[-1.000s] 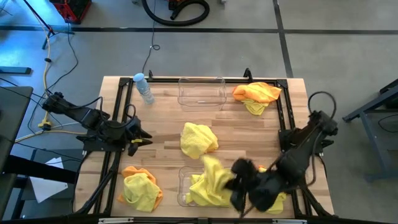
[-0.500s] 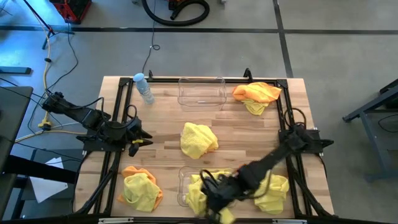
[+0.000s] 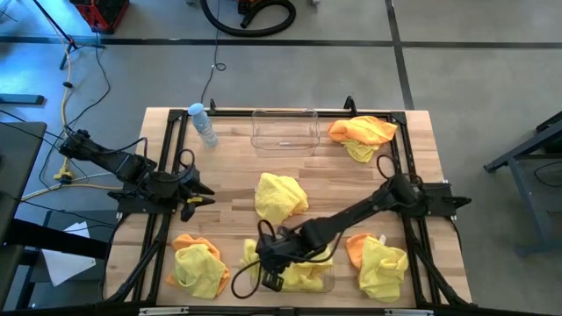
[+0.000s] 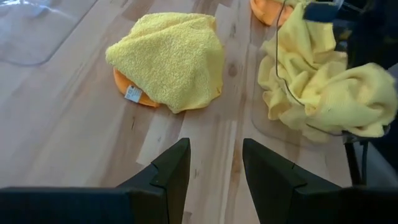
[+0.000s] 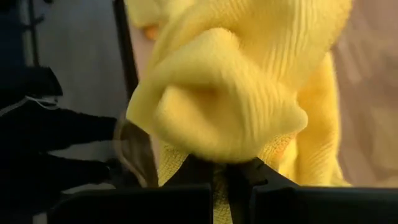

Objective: Sort microfiber towel by color & place in baskets
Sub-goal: Put the yellow microfiber towel into the bottom transparent bin

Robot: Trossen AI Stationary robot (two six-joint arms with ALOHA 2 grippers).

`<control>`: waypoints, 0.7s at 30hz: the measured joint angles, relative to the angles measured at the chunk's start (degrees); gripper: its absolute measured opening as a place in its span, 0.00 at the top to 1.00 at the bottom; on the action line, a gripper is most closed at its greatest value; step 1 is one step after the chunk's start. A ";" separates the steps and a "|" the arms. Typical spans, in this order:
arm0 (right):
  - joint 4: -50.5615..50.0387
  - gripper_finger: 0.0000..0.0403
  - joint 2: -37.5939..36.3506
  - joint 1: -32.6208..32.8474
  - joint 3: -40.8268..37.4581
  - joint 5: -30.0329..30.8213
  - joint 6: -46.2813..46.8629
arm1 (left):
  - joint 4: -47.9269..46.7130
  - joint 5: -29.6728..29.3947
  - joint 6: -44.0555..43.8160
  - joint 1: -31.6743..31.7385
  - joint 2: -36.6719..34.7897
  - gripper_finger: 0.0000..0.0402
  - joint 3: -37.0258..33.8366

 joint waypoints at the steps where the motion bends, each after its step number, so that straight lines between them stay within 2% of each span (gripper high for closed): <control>1: -0.03 1.00 0.74 0.00 0.00 0.00 0.39 | 0.02 -0.01 0.45 0.00 0.00 0.66 0.00; 7: -1.95 1.00 2.99 0.28 0.00 0.70 5.47 | 0.04 -0.01 4.33 0.00 0.00 0.66 0.00; 14: -4.01 0.99 5.70 0.34 0.00 1.92 6.70 | 0.12 -0.03 8.52 0.02 0.00 0.66 0.01; 21: -4.05 0.84 6.24 0.49 0.00 1.98 9.51 | 0.07 -0.03 10.65 0.02 0.01 0.66 0.00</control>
